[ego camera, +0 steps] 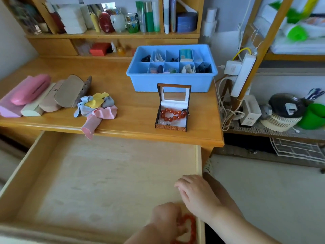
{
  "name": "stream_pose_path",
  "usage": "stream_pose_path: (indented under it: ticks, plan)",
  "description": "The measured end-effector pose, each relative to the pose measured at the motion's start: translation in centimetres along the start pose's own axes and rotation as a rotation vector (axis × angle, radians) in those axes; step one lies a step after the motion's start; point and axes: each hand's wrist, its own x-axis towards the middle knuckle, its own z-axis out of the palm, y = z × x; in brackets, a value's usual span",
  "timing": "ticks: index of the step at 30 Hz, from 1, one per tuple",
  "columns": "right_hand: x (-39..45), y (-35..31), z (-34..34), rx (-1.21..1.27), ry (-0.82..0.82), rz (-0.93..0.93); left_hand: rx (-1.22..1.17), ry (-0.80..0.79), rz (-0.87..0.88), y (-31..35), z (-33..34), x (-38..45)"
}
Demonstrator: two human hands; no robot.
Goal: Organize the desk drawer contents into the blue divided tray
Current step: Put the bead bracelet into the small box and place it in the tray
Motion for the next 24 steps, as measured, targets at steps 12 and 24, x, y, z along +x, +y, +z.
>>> stream_pose_path:
  ticks: [12, 24]
  plan:
    - [0.1, -2.8, -1.7, 0.774, -0.148, 0.341, -0.890, 0.073, 0.066, 0.7, -4.7, -2.9]
    - [6.0, 0.7, -12.3, 0.814, 0.320, 0.389, -1.323, 0.432, 0.159, 1.5, -18.8, 0.2]
